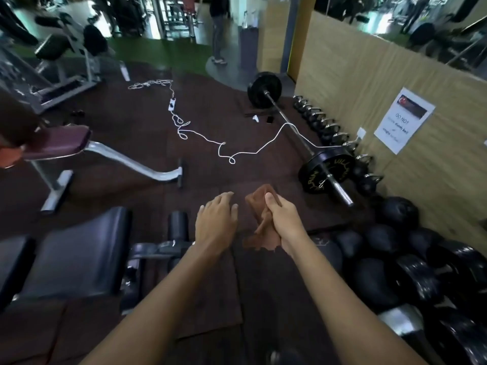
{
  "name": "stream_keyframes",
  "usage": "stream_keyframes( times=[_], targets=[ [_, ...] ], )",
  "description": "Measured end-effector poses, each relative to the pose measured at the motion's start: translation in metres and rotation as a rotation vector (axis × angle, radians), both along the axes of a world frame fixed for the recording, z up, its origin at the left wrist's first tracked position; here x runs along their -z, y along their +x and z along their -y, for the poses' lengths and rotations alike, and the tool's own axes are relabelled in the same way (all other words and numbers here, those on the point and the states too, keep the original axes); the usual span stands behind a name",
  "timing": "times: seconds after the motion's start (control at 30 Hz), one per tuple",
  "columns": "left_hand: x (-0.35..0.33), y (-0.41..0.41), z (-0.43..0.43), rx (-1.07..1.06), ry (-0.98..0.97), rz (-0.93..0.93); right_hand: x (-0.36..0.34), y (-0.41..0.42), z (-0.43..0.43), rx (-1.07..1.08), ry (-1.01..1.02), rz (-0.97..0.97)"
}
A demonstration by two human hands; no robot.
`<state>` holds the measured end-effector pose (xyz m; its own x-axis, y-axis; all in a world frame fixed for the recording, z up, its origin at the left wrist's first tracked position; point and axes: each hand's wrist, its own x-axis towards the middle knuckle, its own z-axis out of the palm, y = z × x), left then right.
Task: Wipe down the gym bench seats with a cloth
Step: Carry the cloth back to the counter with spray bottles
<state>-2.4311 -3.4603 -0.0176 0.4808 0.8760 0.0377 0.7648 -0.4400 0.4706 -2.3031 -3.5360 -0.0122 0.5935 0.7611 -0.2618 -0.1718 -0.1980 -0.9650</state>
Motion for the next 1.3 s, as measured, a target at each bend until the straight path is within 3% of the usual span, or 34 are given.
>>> stream_keyframes(
  times=[0.23, 0.5, 0.77, 1.07, 1.3],
  targets=[
    [0.034, 0.18, -0.198, 0.014, 0.008, 0.005, 0.03, 0.181, -0.185, -0.005, 0.007, 0.005],
    [0.018, 0.354, -0.423, -0.024, -0.004, 0.001, 0.01, 0.364, -0.418, -0.042, -0.029, 0.042],
    [0.05, 0.489, -0.707, -0.048, -0.04, -0.013, 0.042, 0.497, -0.708, -0.089, -0.046, 0.05],
    [0.023, 0.647, -1.026, -0.032, -0.008, -0.04, 0.028, 0.655, -1.031, -0.112, -0.017, -0.032],
    [0.039, 0.789, -1.271, -0.099, -0.001, -0.028, 0.052, 0.802, -1.277, -0.157, -0.035, -0.017]
  ],
)
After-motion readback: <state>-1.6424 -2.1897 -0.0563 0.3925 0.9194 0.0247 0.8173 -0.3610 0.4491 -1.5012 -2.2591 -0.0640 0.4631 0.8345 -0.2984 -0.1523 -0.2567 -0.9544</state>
